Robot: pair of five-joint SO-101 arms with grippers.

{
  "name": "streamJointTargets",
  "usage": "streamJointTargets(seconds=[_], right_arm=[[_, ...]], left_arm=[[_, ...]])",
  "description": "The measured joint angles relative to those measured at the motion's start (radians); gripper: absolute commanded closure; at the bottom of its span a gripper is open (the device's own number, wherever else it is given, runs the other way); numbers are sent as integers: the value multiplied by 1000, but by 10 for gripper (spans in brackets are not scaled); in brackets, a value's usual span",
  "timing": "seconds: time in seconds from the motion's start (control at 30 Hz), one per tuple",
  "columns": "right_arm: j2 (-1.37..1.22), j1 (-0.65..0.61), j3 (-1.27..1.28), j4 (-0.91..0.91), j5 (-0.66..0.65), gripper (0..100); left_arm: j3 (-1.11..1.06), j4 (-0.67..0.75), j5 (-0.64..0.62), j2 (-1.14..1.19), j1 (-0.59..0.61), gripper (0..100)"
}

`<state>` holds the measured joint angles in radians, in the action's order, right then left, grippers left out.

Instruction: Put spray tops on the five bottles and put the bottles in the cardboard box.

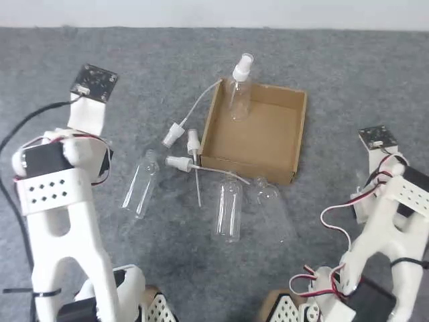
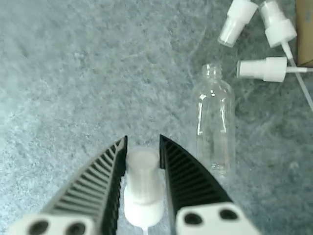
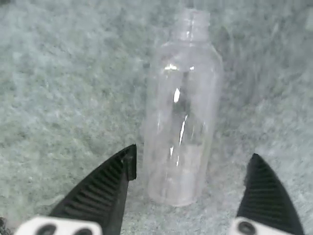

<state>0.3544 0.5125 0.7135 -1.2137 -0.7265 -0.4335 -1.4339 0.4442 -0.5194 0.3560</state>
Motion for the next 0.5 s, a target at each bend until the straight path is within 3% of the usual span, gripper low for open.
streamJointTargets(seconds=[0.23, 0.5], right_arm=[[-18, -97, -123, -8, 2, 682], [-342, -161, -316, -9, 69, 685]], left_arm=[[-3, 29, 0, 0, 0, 987], [-5, 35, 0, 0, 0, 987]])
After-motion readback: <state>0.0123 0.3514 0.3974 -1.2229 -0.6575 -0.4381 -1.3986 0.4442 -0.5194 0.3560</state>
